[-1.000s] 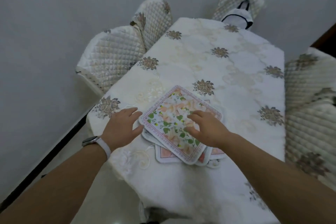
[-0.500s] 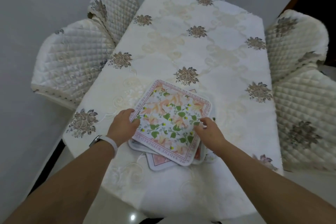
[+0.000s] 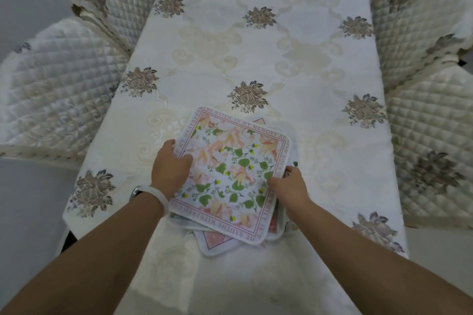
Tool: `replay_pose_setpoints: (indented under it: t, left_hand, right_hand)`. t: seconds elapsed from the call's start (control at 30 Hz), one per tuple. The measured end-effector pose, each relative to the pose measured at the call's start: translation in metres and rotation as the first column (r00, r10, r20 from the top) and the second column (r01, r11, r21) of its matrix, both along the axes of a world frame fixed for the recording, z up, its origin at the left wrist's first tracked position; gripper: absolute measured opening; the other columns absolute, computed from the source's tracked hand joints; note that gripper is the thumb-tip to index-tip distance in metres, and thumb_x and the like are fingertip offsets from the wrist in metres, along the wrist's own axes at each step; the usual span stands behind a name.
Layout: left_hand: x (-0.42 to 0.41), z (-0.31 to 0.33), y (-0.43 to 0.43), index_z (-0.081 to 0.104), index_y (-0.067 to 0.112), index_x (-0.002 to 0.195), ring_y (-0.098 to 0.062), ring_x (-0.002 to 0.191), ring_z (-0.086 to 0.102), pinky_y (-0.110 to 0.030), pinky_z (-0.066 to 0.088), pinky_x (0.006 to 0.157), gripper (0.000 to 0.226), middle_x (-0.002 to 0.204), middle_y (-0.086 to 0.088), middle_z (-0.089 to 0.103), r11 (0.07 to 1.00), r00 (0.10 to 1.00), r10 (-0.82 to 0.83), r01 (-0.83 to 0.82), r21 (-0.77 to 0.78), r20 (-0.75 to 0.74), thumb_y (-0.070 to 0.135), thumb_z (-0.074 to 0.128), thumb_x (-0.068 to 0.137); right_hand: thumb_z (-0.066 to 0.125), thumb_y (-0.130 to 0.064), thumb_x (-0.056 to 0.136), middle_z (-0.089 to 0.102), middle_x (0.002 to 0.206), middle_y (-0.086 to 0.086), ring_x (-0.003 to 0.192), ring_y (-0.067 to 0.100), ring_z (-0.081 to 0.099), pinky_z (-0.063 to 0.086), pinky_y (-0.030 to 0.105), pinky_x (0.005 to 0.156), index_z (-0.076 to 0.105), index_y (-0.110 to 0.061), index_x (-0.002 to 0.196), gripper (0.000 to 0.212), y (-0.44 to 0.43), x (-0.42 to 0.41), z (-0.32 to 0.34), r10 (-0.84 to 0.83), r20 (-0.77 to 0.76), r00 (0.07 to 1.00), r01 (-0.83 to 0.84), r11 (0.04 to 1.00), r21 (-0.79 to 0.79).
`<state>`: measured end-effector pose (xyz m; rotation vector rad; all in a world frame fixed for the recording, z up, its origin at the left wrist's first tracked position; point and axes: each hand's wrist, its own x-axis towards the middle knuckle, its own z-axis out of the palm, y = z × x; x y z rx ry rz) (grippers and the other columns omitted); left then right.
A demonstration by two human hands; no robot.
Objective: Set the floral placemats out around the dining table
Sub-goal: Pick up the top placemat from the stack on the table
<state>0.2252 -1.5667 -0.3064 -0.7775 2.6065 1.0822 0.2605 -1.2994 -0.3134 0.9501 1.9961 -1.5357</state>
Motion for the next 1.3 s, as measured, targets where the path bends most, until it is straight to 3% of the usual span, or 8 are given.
replay_pose_setpoints:
  t: [0.1, 0.23, 0.37, 0.53, 0.73, 0.97, 1.1, 1.3]
  left_hand:
    - [-0.006, 0.000, -0.004, 0.060, 0.015, 0.116, -0.016, 0.071, 0.058, -0.027, 0.044, 0.055, 0.029, 0.096, -0.001, 0.064, 0.998, 0.997, 0.060, -0.060, -0.010, 0.044, 0.022, 0.059, 0.088]
    - [-0.005, 0.001, -0.007, 0.061, 0.018, 0.104, -0.012, 0.072, 0.059, -0.025, 0.042, 0.054, 0.018, 0.091, 0.000, 0.065, 0.995, 0.993, 0.041, -0.050, 0.090, 0.108, 0.016, 0.059, 0.086]
    - [0.012, 0.006, -0.002, 0.060, 0.019, 0.104, -0.015, 0.075, 0.062, -0.027, 0.045, 0.058, 0.018, 0.093, -0.001, 0.066, 0.990, 0.997, 0.016, -0.026, 0.137, 0.079, 0.014, 0.061, 0.087]
    - [0.035, 0.019, 0.004, 0.060, 0.020, 0.106, -0.017, 0.076, 0.067, -0.027, 0.048, 0.056, 0.017, 0.094, -0.001, 0.069, 0.970, 1.000, -0.003, 0.003, 0.242, -0.002, 0.015, 0.060, 0.090]
    - [0.061, 0.045, 0.006, 0.061, 0.016, 0.108, -0.019, 0.076, 0.069, -0.026, 0.048, 0.057, 0.016, 0.094, -0.004, 0.071, 0.936, 0.996, 0.022, 0.010, 0.352, -0.085, 0.013, 0.059, 0.093]
    - [0.089, 0.075, 0.014, 0.063, 0.018, 0.104, -0.030, 0.078, 0.073, -0.047, 0.060, 0.071, 0.014, 0.097, -0.010, 0.074, 0.849, 0.992, 0.042, 0.028, 0.527, -0.120, 0.012, 0.062, 0.092]
    - [0.102, 0.085, 0.032, 0.063, 0.015, 0.106, -0.034, 0.079, 0.074, -0.053, 0.060, 0.074, 0.015, 0.098, -0.013, 0.074, 0.775, 0.993, -0.013, 0.083, 0.627, -0.116, 0.009, 0.062, 0.092]
    - [0.127, 0.100, 0.081, 0.062, 0.016, 0.105, -0.038, 0.074, 0.073, -0.054, 0.060, 0.070, 0.014, 0.089, -0.017, 0.076, 0.697, 0.987, -0.108, 0.159, 0.699, -0.116, 0.009, 0.062, 0.093]
  right_hand:
    - [0.063, -0.007, 0.084, 0.064, 0.102, 0.000, 0.086, 0.015, 0.065, 0.052, 0.028, 0.060, 0.050, -0.017, 0.113, 0.033, -0.002, -0.001, -0.001, -0.029, -0.022, 0.999, 0.029, 1.000, 0.005]
    - [0.059, -0.002, 0.082, 0.069, 0.105, 0.001, 0.090, 0.019, 0.068, 0.059, 0.037, 0.074, 0.055, -0.018, 0.116, 0.037, 0.000, 0.003, -0.003, 0.004, -0.020, 1.000, -0.004, 1.000, -0.026]
    - [0.057, -0.001, 0.085, 0.068, 0.100, -0.003, 0.086, 0.015, 0.067, 0.054, 0.028, 0.062, 0.056, -0.021, 0.111, 0.033, 0.005, 0.011, 0.007, -0.013, -0.020, 1.000, 0.013, 0.999, -0.030]
    - [0.056, -0.002, 0.086, 0.067, 0.099, 0.001, 0.084, 0.017, 0.067, 0.057, 0.033, 0.066, 0.054, -0.023, 0.100, 0.025, 0.007, 0.021, 0.029, 0.005, -0.081, 0.997, -0.003, 1.000, 0.017]
    - [0.055, -0.001, 0.088, 0.065, 0.098, 0.005, 0.082, 0.020, 0.065, 0.055, 0.032, 0.061, 0.054, -0.014, 0.106, 0.022, 0.010, 0.046, 0.057, -0.022, -0.170, 0.985, 0.035, 0.997, 0.072]
    - [0.053, -0.002, 0.087, 0.065, 0.098, 0.006, 0.082, 0.020, 0.064, 0.053, 0.033, 0.061, 0.055, -0.014, 0.105, 0.021, 0.027, 0.094, 0.095, -0.067, -0.276, 0.959, 0.106, 0.986, 0.128]
    - [0.056, -0.004, 0.085, 0.067, 0.100, 0.003, 0.088, 0.023, 0.067, 0.059, 0.042, 0.072, 0.057, -0.017, 0.106, 0.024, 0.051, 0.132, 0.111, -0.106, -0.328, 0.939, 0.158, 0.978, 0.136]
    - [0.060, -0.008, 0.085, 0.067, 0.102, -0.001, 0.088, 0.019, 0.067, 0.057, 0.037, 0.067, 0.054, -0.022, 0.111, 0.030, 0.095, 0.186, 0.131, -0.151, -0.379, 0.913, 0.241, 0.949, 0.202]
